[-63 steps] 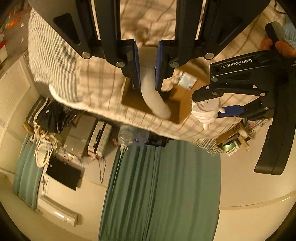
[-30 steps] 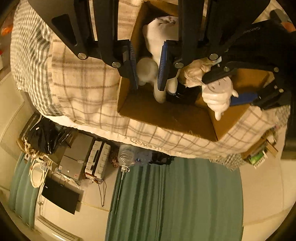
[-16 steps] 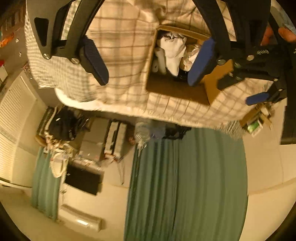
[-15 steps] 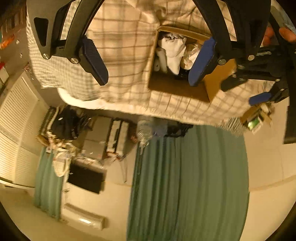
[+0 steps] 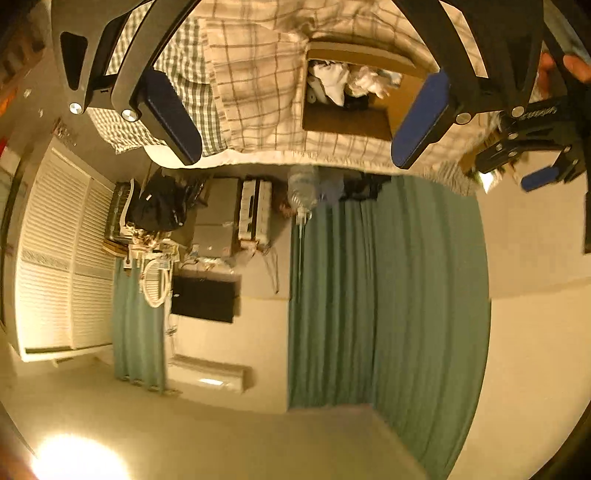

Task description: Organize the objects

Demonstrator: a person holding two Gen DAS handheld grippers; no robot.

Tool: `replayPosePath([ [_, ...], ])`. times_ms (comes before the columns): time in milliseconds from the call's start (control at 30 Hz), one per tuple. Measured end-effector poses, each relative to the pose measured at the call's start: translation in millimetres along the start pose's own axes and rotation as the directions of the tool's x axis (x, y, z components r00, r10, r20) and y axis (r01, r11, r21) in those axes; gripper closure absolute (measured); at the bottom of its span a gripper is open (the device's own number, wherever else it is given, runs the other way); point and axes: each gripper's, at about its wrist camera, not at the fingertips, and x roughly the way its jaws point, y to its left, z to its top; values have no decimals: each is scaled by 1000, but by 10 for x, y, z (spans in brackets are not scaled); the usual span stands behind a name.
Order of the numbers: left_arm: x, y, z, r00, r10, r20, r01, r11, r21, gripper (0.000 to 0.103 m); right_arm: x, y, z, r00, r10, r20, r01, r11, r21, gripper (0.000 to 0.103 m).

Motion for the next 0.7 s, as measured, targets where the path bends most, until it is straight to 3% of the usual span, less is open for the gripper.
replayPosePath([
  [133, -172, -17, -109, 999, -10, 41, 10, 1000, -4, 0, -10, -5, -209, 1000, 9, 3, -9, 1000, 27, 0],
  [300, -137, -56, -436, 996, 48, 76, -48, 999, 1, 0, 234, -66, -601, 1000, -11, 5, 10, 998, 64, 0],
  [500, 189, -57, -946, 994, 105, 36, -106, 994, 24, 0, 588, 7, -1150, 998, -36, -51, 38, 999, 26, 0],
  [700, 308, -43, -1249, 997, 76, -16, -76, 997, 4, 0, 808, 108, -1472, 992, -28, -125, 28, 1000, -5, 0],
])
